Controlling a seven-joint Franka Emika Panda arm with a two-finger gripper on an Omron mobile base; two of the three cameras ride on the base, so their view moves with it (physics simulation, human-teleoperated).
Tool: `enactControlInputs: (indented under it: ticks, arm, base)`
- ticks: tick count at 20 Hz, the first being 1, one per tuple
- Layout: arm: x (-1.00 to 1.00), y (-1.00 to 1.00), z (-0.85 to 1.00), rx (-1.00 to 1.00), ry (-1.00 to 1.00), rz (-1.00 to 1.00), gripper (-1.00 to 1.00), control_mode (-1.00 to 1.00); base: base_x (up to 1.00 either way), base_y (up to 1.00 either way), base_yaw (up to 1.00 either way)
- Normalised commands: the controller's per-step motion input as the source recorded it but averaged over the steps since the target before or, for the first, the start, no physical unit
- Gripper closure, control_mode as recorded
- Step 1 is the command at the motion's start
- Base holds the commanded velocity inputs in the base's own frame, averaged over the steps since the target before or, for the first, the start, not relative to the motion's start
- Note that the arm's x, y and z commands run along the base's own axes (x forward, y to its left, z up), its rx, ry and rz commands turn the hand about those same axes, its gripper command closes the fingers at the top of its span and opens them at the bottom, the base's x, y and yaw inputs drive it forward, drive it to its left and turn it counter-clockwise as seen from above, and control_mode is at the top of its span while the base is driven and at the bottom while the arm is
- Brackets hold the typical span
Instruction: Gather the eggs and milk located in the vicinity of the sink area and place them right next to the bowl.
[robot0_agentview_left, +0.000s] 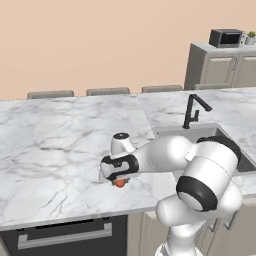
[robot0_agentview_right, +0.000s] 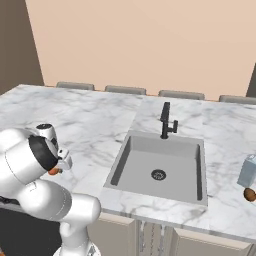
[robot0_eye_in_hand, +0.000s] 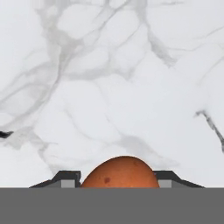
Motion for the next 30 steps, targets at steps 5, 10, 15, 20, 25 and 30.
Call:
enactControlInputs:
  ticks: [5,10,15,20,25,30]
  arm:
    - [-0.29,-0.10,0.32,0.01,-0.08,0.00,1.00,-1.00]
    - [-0.45,-0.33,0.70,0.04,-0.18,0.00,1.00,-1.00]
    - [-0.35,-0.49,0.74,0.11,-0.16,0.00,1.00,-1.00]
    - [-0.42,-0.48,0.64,0.15,-0.13,0.00,1.00,-1.00]
    - [-0.45,-0.43,0.50,0.13,-0.12,0.00,1.00,-1.00]
    - [-0.51,-0.36,0.39,0.08,-0.10,0.00,1.00,-1.00]
  base:
    - [0.00,0.00,0.00]
    - [0.00,0.00,0.00]
    - [0.00,0.00,0.00]
    - [0.00,0.00,0.00]
    - [0.00,0.00,0.00]
    - [0.00,0.00,0.00]
